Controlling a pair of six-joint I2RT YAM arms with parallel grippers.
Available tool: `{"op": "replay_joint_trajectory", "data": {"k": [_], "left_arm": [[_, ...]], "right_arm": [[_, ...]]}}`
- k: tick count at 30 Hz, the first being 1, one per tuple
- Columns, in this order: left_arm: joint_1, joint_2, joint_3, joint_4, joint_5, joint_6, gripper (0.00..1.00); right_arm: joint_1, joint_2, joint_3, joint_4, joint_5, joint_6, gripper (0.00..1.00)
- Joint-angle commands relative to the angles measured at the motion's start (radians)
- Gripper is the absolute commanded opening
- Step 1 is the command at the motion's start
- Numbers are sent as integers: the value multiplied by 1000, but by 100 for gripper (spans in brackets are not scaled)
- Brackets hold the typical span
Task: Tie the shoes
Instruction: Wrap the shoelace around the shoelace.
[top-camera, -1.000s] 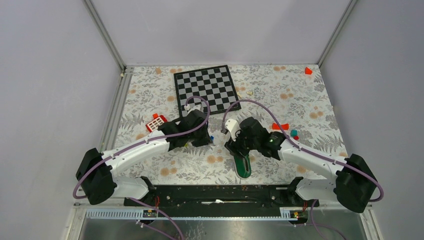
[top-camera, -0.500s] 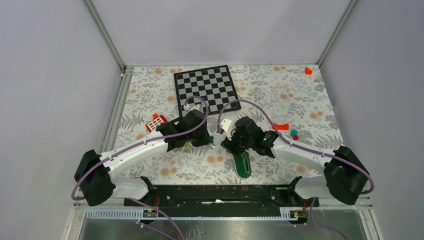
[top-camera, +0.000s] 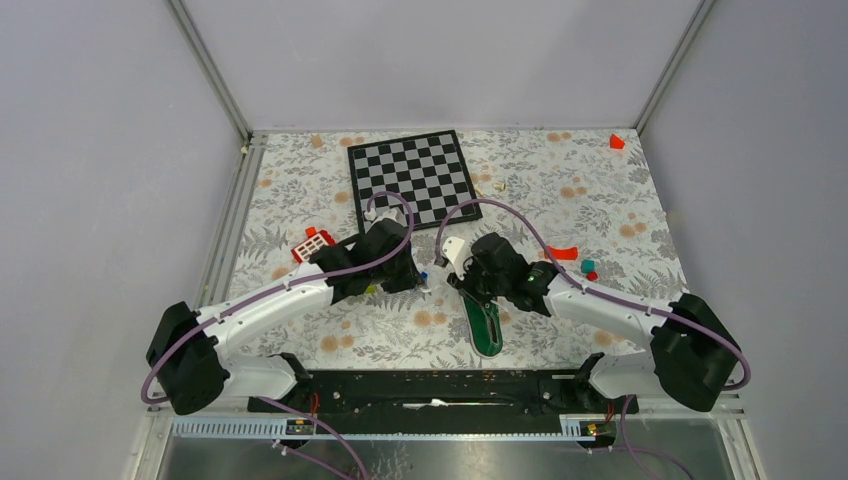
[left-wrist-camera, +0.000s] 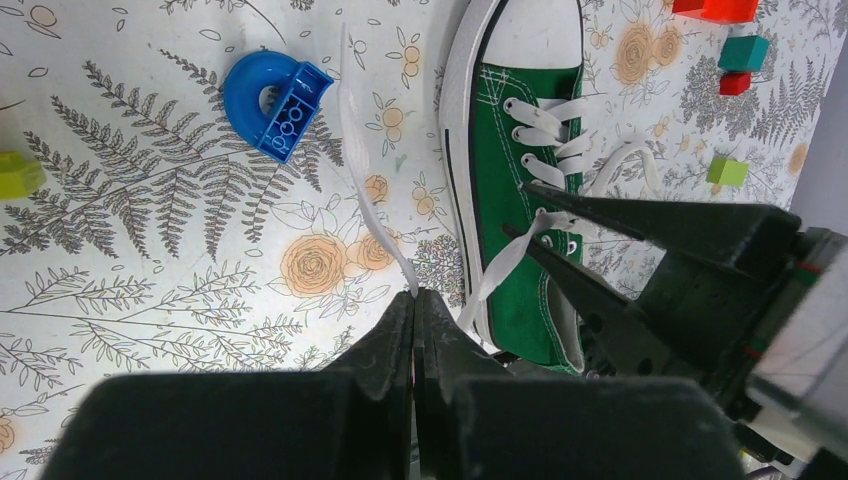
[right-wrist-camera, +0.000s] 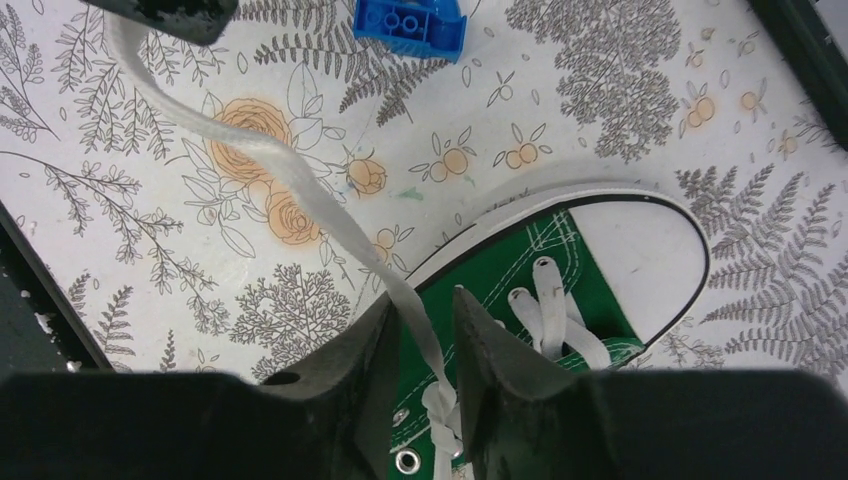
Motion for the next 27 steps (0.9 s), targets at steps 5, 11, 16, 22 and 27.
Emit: {"op": "replay_joint_trajectory", "data": {"k": [5,11,16,22,27], "left_arm": [[7,-5,-4,41,13,-6,0],[9,17,-31,70,8,1,0],[7,83,-57,156,37,1,0],[-32,220,2,222,83,-5,0],[-54,284,32,231,83,-6,0]], "right_arm": [[6,-54,-6,23,32,12,6],[4,-117,-24,13,55,60,0],[4,-201,-70,17,44,121,0],[1,-227,-91,10,38,177,0],[-19,-213,-89,-8,37,188,13]]}}
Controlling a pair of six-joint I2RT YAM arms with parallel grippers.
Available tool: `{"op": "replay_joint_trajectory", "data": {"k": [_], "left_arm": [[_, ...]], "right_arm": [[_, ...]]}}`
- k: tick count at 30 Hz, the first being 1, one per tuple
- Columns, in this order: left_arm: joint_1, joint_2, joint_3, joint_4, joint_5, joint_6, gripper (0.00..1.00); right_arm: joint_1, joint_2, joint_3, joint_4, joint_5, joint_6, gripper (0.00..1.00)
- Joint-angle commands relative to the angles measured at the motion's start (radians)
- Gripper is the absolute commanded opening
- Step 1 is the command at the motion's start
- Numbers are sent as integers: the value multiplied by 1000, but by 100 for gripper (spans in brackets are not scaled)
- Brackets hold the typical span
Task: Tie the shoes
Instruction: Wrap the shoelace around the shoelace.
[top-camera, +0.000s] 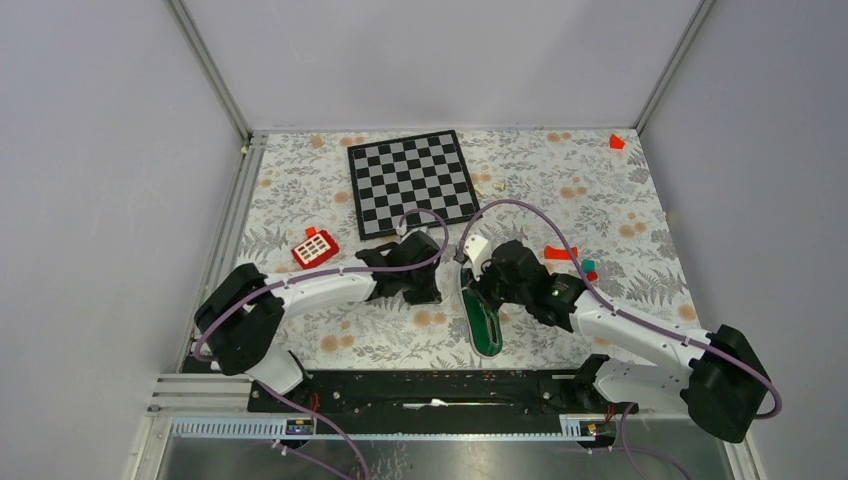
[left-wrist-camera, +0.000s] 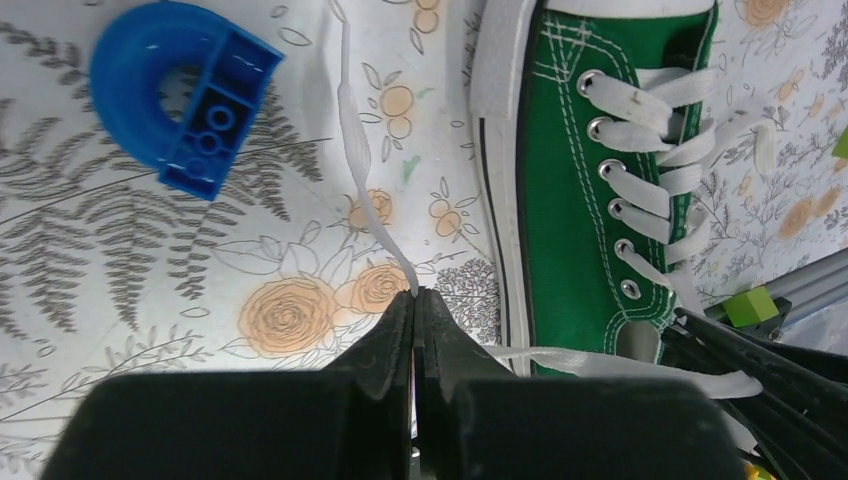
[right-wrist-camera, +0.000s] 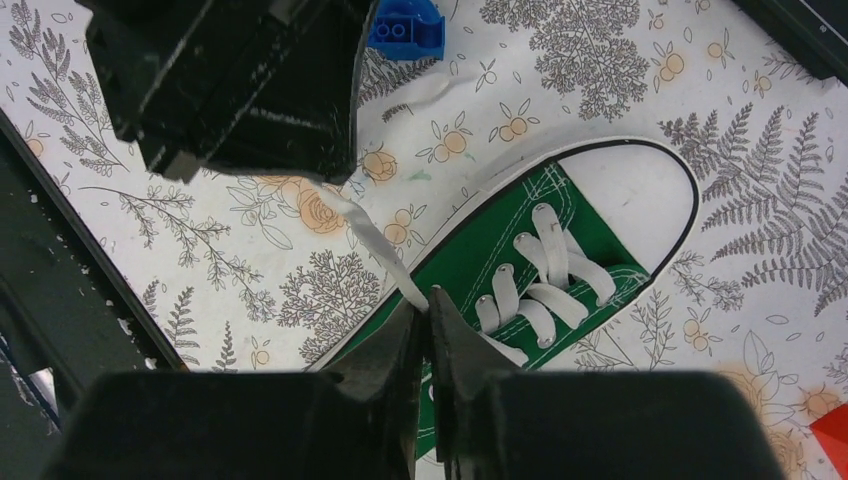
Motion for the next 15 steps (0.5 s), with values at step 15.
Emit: {"op": "replay_joint_trajectory", "data": {"k": [15], "left_arm": [[-15,27,41,89,32,-14,0]], "right_arm": [[-56,45,59,-27,-20,2,40]]}}
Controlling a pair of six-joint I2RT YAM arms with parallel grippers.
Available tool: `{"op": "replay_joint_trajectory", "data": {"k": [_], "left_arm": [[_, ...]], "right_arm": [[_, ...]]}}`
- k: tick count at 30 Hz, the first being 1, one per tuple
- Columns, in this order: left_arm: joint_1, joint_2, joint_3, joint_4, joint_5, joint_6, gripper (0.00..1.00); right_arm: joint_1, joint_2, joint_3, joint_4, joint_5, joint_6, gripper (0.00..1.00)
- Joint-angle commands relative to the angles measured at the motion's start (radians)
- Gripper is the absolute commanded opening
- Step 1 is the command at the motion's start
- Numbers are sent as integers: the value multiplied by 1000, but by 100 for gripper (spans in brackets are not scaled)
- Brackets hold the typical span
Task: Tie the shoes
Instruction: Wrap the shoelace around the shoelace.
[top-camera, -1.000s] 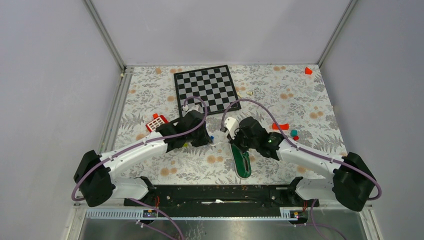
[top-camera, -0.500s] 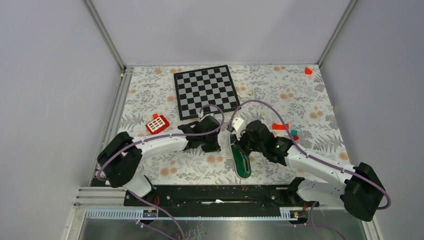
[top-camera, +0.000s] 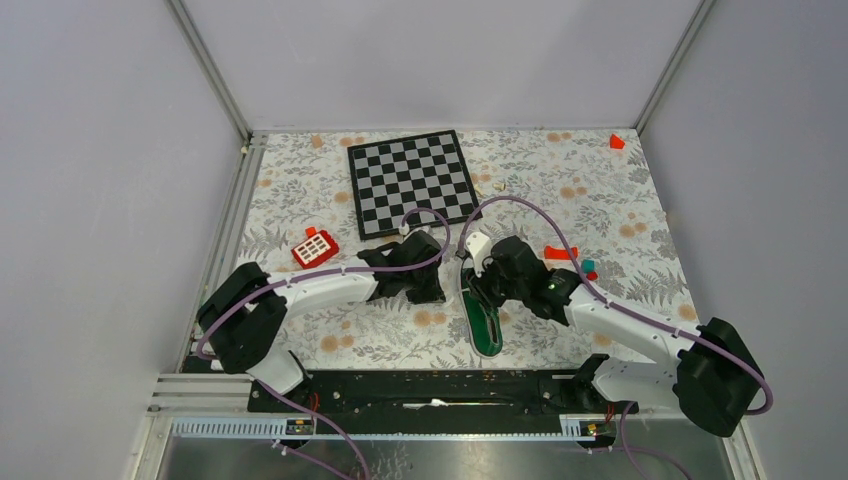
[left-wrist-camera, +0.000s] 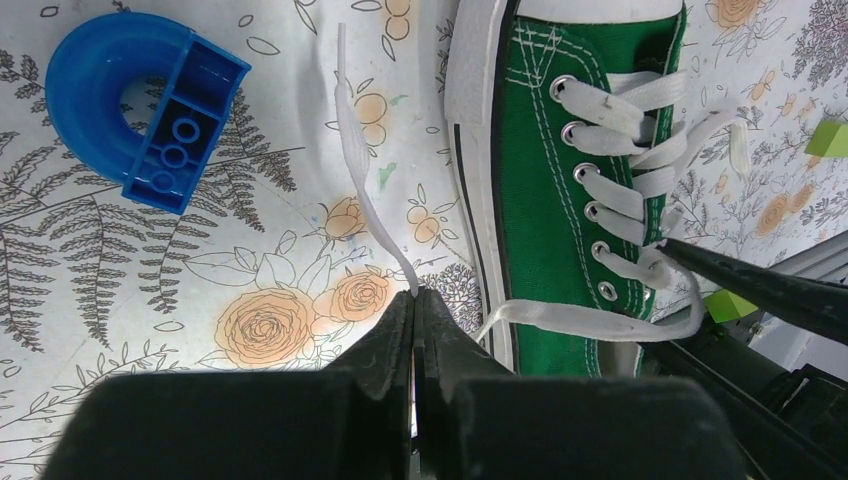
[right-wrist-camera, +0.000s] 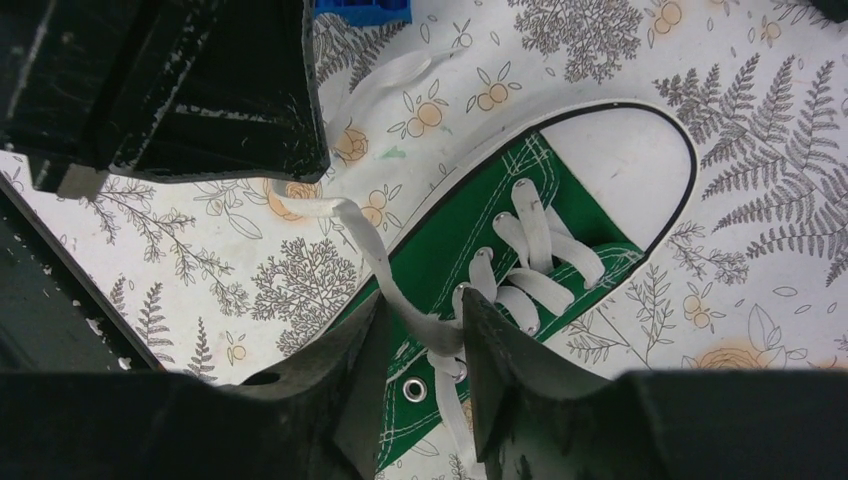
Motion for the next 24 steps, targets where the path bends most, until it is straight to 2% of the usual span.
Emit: {"op": "replay_joint_trajectory", "data": {"k": [1,6,13,17,19,24], "left_arm": [[-1,4,37,45,9,-7,0],[-1,11,42,45,14,-6,0],[-3,12,41,45,15,-2,0],[-2,14,36,48,15,0,0],[-3,17,35,53,17,-1,0],[-4,27,35,66,28,1,0]], "right_arm": [[-10,-13,52,-2,-12,-10,41],[-16,-20,57,1,-24,-13,38],[-22,-7,72,2,-30,-7,13],[-25,-28,70,5,-30,-1,10],[-25,-43,69,5,-36,0,0],[-26,-62,58,8,-26,7,0]]}}
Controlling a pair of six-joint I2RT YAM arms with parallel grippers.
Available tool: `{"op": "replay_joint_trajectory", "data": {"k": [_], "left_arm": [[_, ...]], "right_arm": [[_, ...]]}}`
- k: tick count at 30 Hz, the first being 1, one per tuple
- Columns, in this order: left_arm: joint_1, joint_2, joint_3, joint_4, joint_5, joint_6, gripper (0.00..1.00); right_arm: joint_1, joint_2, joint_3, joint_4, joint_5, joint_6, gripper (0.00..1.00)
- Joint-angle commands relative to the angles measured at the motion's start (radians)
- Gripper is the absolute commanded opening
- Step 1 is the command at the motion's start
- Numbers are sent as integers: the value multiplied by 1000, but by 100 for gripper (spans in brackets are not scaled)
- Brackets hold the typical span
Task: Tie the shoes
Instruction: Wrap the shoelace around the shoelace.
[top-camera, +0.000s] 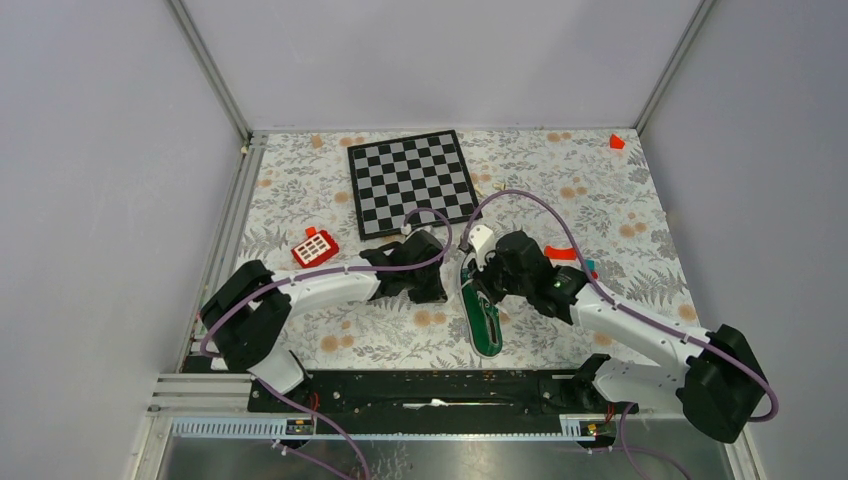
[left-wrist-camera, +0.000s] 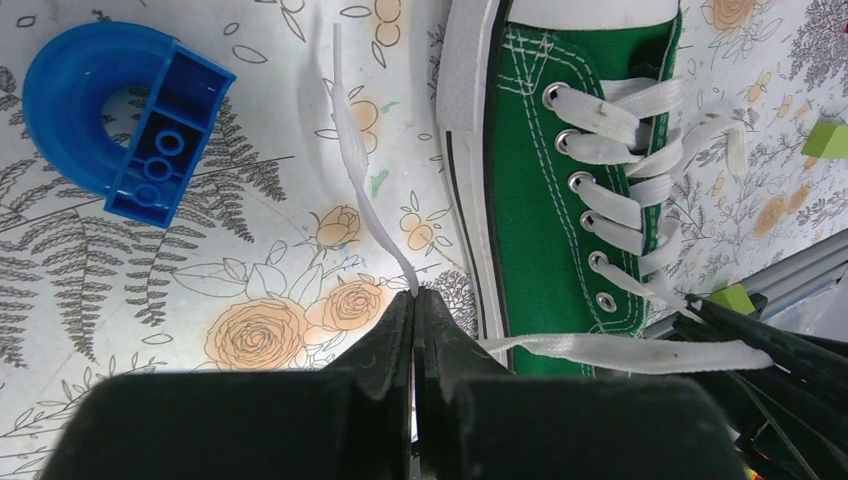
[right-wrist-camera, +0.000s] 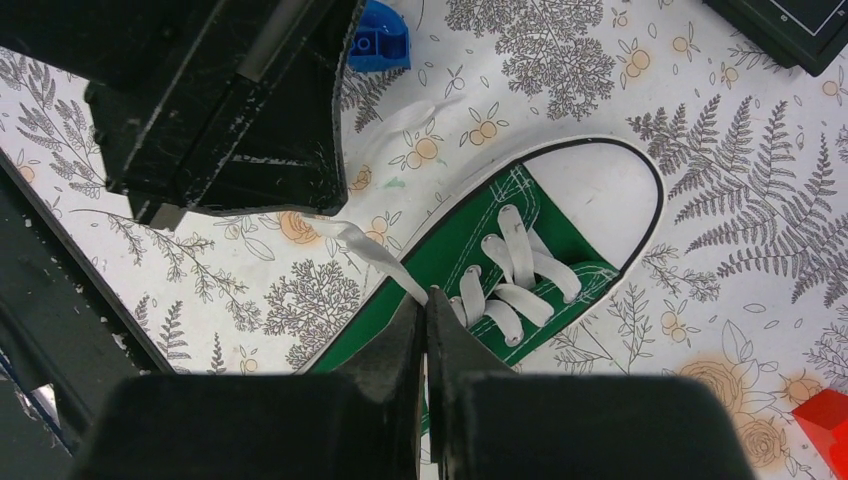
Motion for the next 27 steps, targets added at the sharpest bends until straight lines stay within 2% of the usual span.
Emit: {"op": "replay_joint_trajectory", "data": {"k": [1,5,10,13,17,20,22,25,27], "left_arm": [[-6,13,30,56,18,2,0],[-31,23,32,94,35,13,0],[-74,0,-15,253,98,20,0],[-77,-39,-71,296,106,20,25],[-74,-92,-95,213,50,64,35],[-74,-129,-96,121,-5,100,48],[-74,-159,-93,59,-64,122,60],[-74,-209,-86,-32,-157,140,87],[-74,-258,-86,-72,-213,143,92]], "right_arm": [[-8,-37,23,10,-9,9,0],[-8,-57,4,8,-17,31,0],[-8,-104,-41,20,-8,60,0],[-9,-132,-71,34,-6,76,0],[-10,-140,-86,37,-12,90,0],[-12,-140,-78,25,-19,104,0],[-14,-139,-71,19,-21,108,0],[-17,-146,-70,17,-19,110,0],[-19,-150,-68,12,-14,120,0]]}}
